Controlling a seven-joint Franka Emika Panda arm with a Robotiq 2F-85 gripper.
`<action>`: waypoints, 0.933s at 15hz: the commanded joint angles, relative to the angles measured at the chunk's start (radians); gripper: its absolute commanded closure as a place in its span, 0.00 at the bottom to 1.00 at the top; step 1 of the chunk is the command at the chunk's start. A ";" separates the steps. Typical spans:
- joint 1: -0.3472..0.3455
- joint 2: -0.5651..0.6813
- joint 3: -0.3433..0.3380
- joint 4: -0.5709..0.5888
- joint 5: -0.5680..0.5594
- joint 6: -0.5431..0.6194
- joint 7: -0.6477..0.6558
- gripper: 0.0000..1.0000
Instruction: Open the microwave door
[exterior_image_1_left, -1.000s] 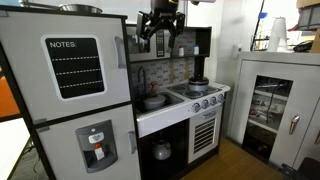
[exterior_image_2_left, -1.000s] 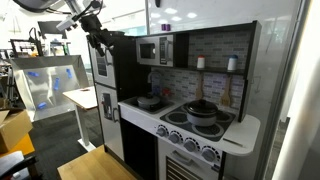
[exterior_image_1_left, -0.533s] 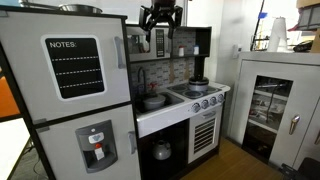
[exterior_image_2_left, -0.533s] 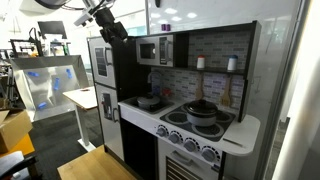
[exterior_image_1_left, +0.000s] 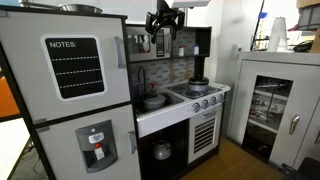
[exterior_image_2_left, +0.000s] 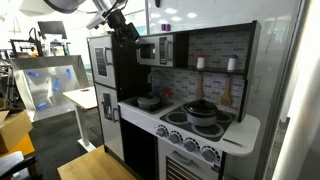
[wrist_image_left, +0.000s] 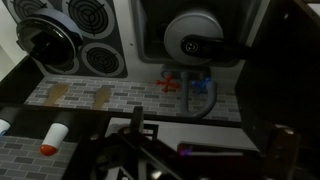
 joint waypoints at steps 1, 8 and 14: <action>-0.013 0.032 -0.021 0.027 -0.019 0.036 -0.022 0.00; -0.020 0.026 -0.059 0.015 0.000 0.033 -0.048 0.00; -0.020 0.033 -0.063 -0.008 -0.001 0.058 -0.060 0.00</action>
